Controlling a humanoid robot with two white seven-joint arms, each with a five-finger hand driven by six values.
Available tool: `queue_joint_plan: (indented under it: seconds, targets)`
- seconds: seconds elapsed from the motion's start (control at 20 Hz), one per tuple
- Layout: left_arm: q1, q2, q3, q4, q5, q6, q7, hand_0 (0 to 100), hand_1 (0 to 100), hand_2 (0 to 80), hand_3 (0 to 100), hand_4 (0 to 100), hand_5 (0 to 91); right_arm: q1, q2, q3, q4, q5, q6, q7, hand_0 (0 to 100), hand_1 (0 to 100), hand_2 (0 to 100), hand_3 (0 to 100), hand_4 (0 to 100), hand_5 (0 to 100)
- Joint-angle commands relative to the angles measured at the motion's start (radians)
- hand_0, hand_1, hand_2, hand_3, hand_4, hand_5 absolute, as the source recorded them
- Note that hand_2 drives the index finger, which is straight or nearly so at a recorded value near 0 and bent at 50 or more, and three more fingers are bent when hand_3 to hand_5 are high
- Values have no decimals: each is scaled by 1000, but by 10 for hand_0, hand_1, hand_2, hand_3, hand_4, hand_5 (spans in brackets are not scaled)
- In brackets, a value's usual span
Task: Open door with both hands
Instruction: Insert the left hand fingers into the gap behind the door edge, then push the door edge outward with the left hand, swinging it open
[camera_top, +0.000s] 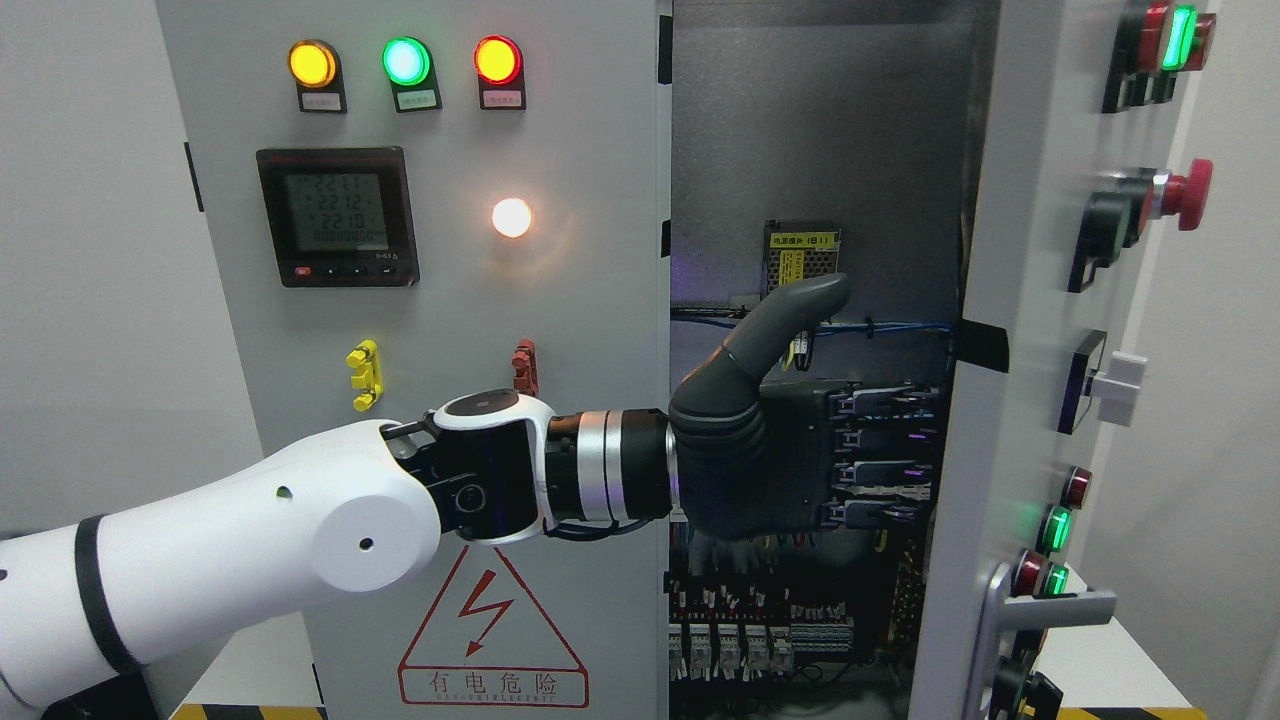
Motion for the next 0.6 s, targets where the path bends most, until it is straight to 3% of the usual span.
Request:
queue_joint_plan:
  seconds: [0.0,0.25,0.55]
  targets:
    - [5,-72,33,6,-16,0,36,0,0,0,0,0,0,0,0,0,0,6,0,0,380,0,0,0,0,0]
    - [14,-95,40,3,-30,2,50,0,0,0,0,0,0,0,0,0,-1,6,0,0,379,0,0,0,0,0]
    - [25,-138,80,2,-48,2,126,0,0,0,0,0,0,0,0,0,0,6,0,0,379,0,0,0,0,0]
